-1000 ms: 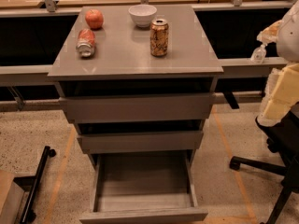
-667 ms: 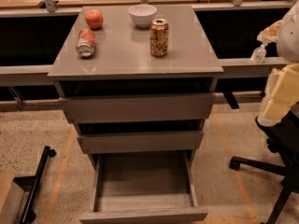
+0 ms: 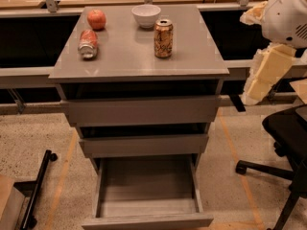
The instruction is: Place orange can into bottom drawer
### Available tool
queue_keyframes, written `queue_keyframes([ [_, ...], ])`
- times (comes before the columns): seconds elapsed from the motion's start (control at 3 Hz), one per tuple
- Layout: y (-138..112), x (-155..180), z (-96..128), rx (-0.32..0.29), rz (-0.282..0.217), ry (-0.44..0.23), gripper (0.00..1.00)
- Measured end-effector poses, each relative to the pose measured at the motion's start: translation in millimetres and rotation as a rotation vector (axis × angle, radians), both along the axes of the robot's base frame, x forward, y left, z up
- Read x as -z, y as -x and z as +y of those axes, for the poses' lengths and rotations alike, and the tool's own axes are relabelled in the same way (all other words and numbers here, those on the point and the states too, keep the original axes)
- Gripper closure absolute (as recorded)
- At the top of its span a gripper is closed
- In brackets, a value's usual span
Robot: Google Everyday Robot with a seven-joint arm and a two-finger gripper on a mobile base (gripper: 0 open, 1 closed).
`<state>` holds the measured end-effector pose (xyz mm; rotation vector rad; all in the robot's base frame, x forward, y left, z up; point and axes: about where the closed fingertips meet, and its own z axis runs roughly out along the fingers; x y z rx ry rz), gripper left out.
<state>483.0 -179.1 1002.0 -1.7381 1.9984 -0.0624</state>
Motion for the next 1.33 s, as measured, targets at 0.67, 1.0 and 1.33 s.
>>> queue_keyframes([
  [0.67,-37.0,-11.3,13.3,-0.061,-0.075,-0.034,0.0],
  [1.0,-60.9,2.1,28.0,-0.035,-0.103,-0.141,0.0],
  [1.33,-97.5,15.4,40.0,-0.029,-0.124,-0.234,0.0],
])
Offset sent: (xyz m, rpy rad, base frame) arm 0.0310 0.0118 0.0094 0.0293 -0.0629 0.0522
